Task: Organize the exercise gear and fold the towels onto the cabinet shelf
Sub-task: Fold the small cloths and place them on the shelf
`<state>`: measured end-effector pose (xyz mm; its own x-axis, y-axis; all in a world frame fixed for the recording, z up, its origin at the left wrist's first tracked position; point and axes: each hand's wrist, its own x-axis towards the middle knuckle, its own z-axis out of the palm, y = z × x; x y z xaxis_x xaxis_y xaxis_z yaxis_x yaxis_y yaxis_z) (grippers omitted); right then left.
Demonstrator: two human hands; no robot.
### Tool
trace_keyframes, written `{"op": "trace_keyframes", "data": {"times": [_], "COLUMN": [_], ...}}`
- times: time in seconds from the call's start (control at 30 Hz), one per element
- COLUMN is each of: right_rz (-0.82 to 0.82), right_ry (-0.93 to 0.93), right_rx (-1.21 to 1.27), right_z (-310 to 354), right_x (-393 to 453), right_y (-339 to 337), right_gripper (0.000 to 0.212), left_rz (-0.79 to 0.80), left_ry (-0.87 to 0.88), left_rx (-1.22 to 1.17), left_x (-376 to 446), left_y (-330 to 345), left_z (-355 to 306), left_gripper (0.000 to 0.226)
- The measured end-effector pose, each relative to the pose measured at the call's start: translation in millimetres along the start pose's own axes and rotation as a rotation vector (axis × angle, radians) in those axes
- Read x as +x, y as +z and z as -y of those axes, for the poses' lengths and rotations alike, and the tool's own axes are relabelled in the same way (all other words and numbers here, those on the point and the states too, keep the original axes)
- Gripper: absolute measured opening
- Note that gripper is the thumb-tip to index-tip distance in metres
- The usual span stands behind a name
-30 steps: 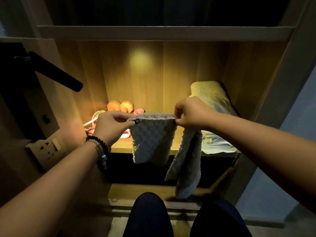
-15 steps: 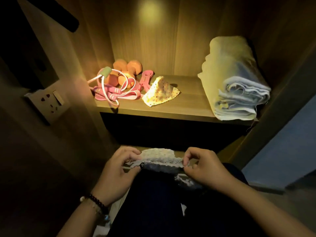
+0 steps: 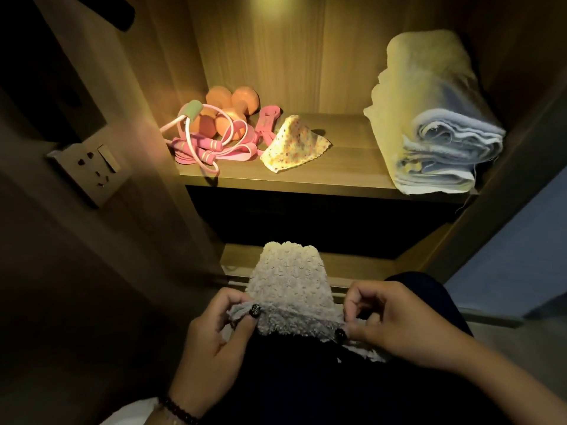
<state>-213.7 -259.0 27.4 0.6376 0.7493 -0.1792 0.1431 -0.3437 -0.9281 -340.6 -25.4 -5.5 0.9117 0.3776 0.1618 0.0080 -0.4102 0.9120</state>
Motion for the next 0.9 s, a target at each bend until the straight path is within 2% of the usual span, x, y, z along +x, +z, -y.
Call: {"op": "trace_keyframes", "data": {"times": [0.1, 0.2, 0.3, 0.37, 0.43, 0.53, 0.6, 0.73, 0.83, 0.9], "right_rz": [-0.07, -0.121, -0.233, -0.34, -0.388, -0.295, -0.23, -0.149, -0.075, -0.078], "right_ry": [0.007, 0.047, 0.083, 0.042, -0.129, -0.399, -0.448, -0.383, -0.303, -0.286], "right_rx": [-0.033, -0.077, -0.194, -0.276, -0.373, -0.56, -0.629, -0.564, -0.575, -0.584], "right_z": [1.3, -3.8, -16.9, -24.8, -30.2, -36.1, -38.9, -40.8, -44.7, -46.5], "right_x": [6.0, 12.9, 18.0, 17.8, 15.1, 9.7, 7.1, 5.4, 4.8, 5.3], "right_y": [1.4, 10.7, 26.0, 38.8, 49.4, 58.7, 59.7, 51.6, 45.0, 43.8], "right_gripper": [0.012, 0.012, 0.013, 0.015, 0.016, 0.016, 0.02, 0.032, 0.052, 0.049], "left_rz": [-0.034, -0.064, -0.085, -0.101, -0.121, -0.076, 0.013, 0.169, 0.25, 0.254], "left_ry": [-0.038, -0.164, -0.219, -0.169, -0.05, 0.134, 0.227, 0.247, 0.221, 0.21], "left_rx": [0.006, -0.004, 0.061, 0.123, 0.201, 0.363, 0.464, 0.442, 0.431, 0.458], "left_x": [4.7, 7.8, 7.5, 5.5, 4.6, 8.0, 9.6, 8.4, 6.8, 6.5], "left_y": [2.7, 6.6, 11.7, 16.0, 18.1, 14.0, 10.1, 1.1, -5.0, -5.4], "left_z": [-0.5, 3.2, 11.5, 14.5, 13.5, 12.7, 12.3, 9.2, 10.4, 12.1], "left_gripper": [0.018, 0.022, 0.031, 0.034, 0.038, 0.035, 0.036, 0.022, 0.032, 0.033]}}
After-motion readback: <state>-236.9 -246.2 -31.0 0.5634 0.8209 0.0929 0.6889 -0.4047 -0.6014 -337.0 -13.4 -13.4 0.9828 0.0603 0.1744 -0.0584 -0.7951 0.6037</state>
